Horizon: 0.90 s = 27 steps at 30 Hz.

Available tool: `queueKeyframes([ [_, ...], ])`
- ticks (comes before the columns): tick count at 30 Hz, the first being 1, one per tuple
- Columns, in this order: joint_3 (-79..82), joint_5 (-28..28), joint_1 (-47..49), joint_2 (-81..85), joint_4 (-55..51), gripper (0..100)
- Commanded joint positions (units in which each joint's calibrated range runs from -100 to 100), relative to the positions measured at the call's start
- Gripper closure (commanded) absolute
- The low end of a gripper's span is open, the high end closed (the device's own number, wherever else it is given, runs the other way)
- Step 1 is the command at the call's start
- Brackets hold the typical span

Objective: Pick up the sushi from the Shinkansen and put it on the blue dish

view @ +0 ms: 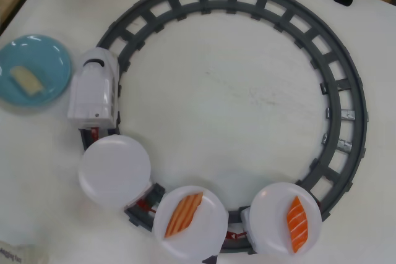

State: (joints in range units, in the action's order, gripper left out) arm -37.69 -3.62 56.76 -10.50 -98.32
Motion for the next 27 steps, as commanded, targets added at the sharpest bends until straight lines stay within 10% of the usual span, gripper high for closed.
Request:
queueKeyframes([
  [1, 12.99, -0.46, -0.25, 13.03, 2.23, 74],
  [18, 92.61, -0.25, 3.89, 61.89, 48.94, 74],
  [27, 103.16, 0.01, 8.55, 75.00, 53.10, 74],
])
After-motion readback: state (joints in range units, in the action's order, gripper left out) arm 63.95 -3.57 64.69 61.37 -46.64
